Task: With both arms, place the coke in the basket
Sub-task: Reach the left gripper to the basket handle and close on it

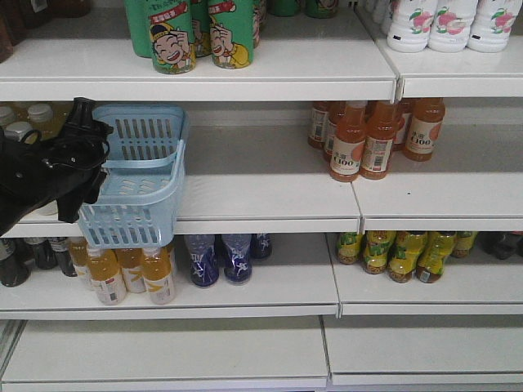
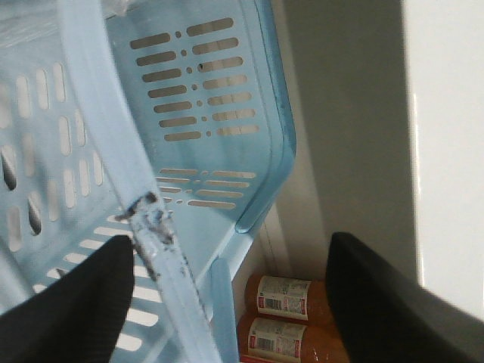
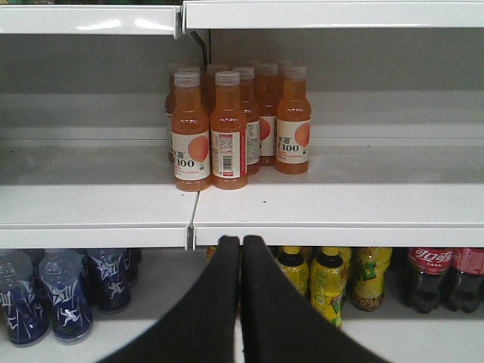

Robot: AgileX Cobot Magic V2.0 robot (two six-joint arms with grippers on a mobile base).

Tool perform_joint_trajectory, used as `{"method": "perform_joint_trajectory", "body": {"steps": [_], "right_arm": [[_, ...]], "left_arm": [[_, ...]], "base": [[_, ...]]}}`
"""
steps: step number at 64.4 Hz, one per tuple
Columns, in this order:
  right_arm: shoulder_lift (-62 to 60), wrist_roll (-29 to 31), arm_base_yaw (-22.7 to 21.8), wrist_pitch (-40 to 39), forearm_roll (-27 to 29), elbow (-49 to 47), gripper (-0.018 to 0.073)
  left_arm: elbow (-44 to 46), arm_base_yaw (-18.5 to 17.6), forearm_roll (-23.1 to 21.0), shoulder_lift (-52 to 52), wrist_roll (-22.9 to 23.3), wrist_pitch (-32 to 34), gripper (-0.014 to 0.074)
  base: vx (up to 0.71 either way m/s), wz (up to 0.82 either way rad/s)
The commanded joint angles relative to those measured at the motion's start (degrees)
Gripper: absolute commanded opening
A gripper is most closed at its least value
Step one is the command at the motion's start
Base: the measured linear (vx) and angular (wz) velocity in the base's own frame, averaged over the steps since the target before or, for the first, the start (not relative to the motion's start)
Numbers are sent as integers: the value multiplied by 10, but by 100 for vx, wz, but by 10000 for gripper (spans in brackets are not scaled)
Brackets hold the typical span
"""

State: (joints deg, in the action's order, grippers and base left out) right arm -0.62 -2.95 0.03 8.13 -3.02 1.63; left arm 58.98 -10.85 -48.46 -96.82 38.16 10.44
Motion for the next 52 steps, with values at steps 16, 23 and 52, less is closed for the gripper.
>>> {"method": "perform_joint_trajectory", "body": {"steps": [16, 23, 52], "right_arm": [[-10, -2, 0, -45, -3, 6, -9], [-10, -2, 0, -45, -3, 6, -9], [-10, -2, 0, -45, -3, 6, -9]], "left_arm": [[59, 1, 4, -25, 4, 33, 494], [60, 1, 4, -34, 4, 78, 453], [60, 17, 4, -37, 5, -24, -3]], "base": [[0, 0], [0, 0], [0, 0]]}}
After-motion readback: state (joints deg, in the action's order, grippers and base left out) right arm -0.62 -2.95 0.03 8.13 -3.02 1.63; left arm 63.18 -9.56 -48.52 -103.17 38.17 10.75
